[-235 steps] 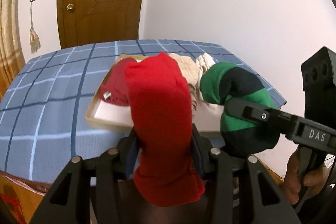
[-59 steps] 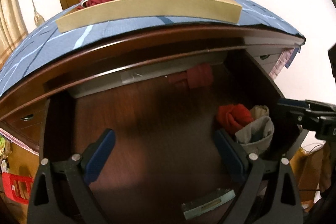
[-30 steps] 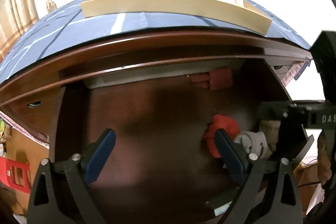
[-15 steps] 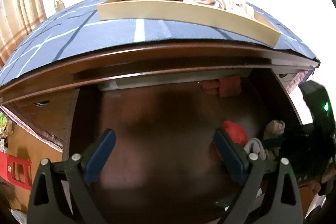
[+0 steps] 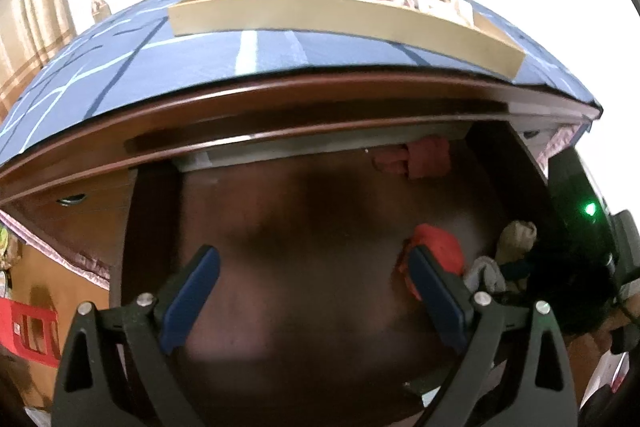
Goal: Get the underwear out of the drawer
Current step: 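Grasp the red sock with the left tool while the right tool grasps the grey sock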
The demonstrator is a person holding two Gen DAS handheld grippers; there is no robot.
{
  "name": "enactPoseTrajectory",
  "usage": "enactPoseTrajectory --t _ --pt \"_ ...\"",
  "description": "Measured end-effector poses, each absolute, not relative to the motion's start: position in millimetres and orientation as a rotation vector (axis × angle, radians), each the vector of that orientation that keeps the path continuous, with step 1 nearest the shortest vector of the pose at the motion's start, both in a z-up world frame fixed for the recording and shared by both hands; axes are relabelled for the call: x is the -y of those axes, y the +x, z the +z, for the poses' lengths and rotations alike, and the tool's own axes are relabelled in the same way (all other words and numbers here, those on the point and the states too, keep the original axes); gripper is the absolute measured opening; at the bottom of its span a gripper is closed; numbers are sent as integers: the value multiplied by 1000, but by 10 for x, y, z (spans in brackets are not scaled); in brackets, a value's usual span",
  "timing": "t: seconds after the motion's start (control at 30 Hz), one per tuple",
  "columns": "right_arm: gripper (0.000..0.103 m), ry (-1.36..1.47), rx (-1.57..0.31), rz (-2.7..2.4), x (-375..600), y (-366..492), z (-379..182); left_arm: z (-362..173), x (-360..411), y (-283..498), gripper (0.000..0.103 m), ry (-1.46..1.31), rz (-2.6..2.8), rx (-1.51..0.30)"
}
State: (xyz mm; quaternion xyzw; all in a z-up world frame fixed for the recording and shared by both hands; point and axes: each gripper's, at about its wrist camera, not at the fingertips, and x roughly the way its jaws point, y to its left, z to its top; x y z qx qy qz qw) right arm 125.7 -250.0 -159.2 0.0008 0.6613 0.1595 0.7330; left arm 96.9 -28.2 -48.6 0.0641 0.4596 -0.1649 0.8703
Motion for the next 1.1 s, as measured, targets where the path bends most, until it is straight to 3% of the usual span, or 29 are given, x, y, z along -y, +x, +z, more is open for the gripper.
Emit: enactPoseTrajectory --t 0.1,0.33,0.47,0.7,1.0,1.1 --pt "29 66 -1417 348 2625 1200 -1542 -515 372 988 96 168 -370 -982" --pt "28 421 -1135 334 3166 1069 -1076 -579 713 1132 93 271 -471 -1052" --pt "28 442 -999 242 3321 1020 -864 -694 1065 1155 93 375 -543 -1091" --pt "28 433 -913 181 3305 1018 -815 -1068 1614 1191 90 586 -611 -1176" --pt "28 431 -898 169 3290 1051 -798 -1262 1710 1317 89 594 -629 -1252" --pt "28 440 -902 170 3361 1025 -842 -1291 1678 1334 78 552 -684 -1288"
